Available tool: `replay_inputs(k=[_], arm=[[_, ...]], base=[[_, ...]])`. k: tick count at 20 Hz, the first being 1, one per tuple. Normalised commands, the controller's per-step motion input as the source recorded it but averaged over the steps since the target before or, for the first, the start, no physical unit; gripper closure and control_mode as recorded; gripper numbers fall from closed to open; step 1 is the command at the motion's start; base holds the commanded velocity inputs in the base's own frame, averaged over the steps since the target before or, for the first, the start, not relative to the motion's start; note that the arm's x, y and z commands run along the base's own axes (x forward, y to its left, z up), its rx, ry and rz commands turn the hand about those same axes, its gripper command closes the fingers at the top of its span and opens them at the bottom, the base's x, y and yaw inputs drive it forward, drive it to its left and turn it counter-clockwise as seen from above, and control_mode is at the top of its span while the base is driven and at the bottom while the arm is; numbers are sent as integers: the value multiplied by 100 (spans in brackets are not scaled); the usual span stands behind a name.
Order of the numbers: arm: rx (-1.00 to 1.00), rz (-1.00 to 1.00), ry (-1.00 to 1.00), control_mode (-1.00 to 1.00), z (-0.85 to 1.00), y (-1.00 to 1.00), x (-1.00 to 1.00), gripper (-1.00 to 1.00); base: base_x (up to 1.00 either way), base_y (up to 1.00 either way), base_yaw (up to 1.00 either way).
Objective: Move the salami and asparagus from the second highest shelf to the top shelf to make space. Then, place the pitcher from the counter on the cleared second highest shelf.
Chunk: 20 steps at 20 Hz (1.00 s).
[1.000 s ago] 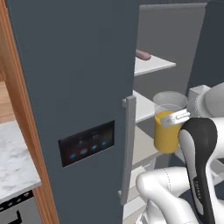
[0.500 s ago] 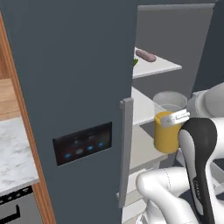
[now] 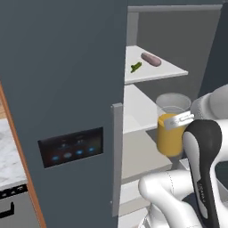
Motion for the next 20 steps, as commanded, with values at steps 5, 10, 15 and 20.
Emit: replay_inputs(k=[5, 10, 15, 20], arm=[[0, 0, 0, 100, 0, 0, 0, 100], [0, 0, -1, -100, -12, 2, 8, 100], [0, 0, -3, -100, -31, 0, 13, 100], [0, 0, -5, -100, -32, 0, 15, 100]], base=[[32, -5, 17], [14, 1, 4], [0, 0, 0], [0, 0, 0]])
